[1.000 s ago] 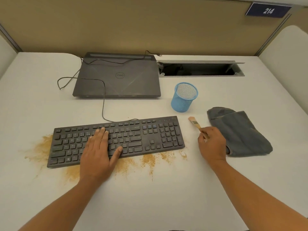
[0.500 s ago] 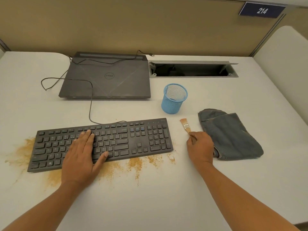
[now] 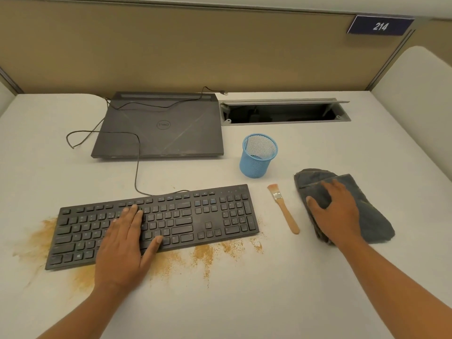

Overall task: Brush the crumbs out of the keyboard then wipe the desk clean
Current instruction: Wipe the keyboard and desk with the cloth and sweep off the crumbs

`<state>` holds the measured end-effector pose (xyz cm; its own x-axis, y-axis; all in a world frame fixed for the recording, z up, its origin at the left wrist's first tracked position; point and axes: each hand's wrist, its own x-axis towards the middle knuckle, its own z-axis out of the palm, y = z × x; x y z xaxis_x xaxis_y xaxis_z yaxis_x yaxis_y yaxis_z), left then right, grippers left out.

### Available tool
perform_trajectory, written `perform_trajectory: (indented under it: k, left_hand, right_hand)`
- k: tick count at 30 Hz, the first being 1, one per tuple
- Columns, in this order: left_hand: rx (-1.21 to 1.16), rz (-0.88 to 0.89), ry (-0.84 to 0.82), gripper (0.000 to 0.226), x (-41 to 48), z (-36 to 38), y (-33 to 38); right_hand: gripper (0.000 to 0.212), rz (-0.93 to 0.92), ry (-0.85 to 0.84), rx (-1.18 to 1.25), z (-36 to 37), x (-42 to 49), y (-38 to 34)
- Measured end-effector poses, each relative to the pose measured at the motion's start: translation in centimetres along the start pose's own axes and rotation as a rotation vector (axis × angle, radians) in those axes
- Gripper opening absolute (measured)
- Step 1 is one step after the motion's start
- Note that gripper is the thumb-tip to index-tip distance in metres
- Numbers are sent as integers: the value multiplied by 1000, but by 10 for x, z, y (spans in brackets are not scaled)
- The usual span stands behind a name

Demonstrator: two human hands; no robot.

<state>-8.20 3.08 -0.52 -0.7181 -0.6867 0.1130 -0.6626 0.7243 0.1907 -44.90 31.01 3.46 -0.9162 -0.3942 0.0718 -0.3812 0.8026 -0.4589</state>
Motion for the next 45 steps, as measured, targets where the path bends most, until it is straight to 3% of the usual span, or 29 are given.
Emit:
perform_trajectory:
  k: [4,6,9,13,21,30,33,36,42,45]
  left_hand:
    - [-2,-8,-5,83,0,2,-1]
    - [-3,-9,-7,82,1,1,-1]
    - [-6,-14,-19,82,0,1,-1]
    - [6,-15,-37,84,0,-1,1]
    - [-121,-111,66,81,4,-28,13]
    - [-237,-247,90,74,-18,-75,-38]
    - [-292,-290,56,82,-22,-91,-68]
    - [-277,-232,-89,97,-21,-104,-109]
    - [-193,-148,-335,141,6,-110,-155]
    - [-187,-30,-359,147,22,-103,-164]
  right_hand:
    - [89,48,-264,-330,-1,12,36]
    - [85,13,-289,-410,1,10,43]
    - [66,-64,-167,-427,-1,11,42]
    - [51,-141,-107,-169,-8,17,40]
    - [53,-282,97,299,-33,-11,-34]
    - [63,-404,-137,479,2,-84,-118]
    - [65,-434,-151,361,17,-93,-134]
    - [68,-485,-184,258,30,-103,-167]
    - [60,-839,-168,77,70,-148,-283]
    - [63,-954,-149,-2,96,-172,-341]
